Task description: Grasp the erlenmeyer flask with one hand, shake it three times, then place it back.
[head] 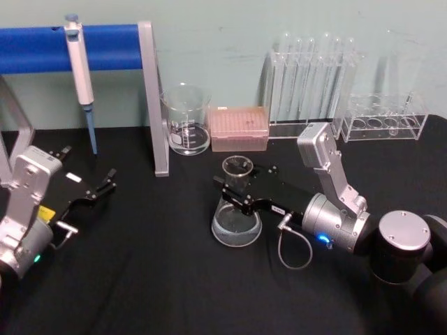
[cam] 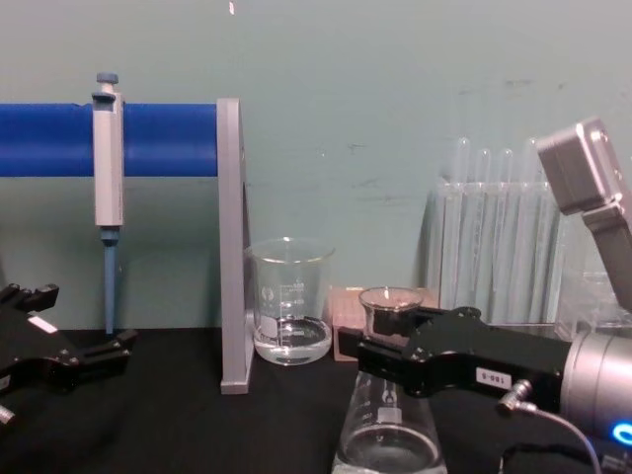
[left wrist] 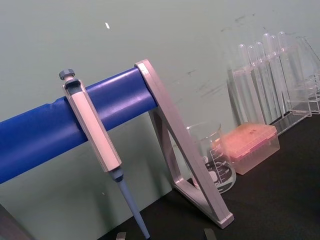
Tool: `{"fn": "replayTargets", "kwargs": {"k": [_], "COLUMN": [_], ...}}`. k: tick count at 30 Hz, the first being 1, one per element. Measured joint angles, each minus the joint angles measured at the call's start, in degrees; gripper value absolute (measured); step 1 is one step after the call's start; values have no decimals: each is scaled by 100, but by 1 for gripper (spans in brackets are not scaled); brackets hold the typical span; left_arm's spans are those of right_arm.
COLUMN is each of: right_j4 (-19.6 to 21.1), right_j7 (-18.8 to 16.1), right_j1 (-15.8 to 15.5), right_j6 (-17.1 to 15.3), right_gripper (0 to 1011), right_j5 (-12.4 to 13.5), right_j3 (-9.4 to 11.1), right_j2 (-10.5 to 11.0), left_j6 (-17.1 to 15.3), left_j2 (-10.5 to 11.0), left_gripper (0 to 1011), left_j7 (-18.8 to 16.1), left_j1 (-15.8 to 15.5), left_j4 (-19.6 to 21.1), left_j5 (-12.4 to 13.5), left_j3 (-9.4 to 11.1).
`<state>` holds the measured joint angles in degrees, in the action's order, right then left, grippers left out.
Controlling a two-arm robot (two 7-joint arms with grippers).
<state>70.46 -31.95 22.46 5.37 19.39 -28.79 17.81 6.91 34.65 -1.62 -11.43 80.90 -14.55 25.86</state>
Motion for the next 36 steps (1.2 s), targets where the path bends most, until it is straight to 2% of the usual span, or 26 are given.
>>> {"fn": "replayTargets", "kwargs": {"k": [18, 24, 29, 36], "right_j4": [15, 16, 16, 15], "right_j7": [24, 22, 19, 15], "right_j1": [-11, -8, -8, -8], "right_j6": [-5, -2, -1, -1], "right_gripper": [471, 629, 823, 986], "right_j5": [-13, -9, -7, -7], "right_j3": [8, 8, 8, 8], "right_j2": [-4, -4, -4, -4], "left_j6": [0, 0, 0, 0], "left_j2": [0, 0, 0, 0], "left_gripper": [1001, 1001, 1001, 1001], "left_j7": [0, 0, 0, 0], "left_j1": [0, 0, 0, 0], "left_j4": [0, 0, 0, 0], "left_j5": [0, 0, 0, 0], "left_j3": [0, 0, 0, 0]}}
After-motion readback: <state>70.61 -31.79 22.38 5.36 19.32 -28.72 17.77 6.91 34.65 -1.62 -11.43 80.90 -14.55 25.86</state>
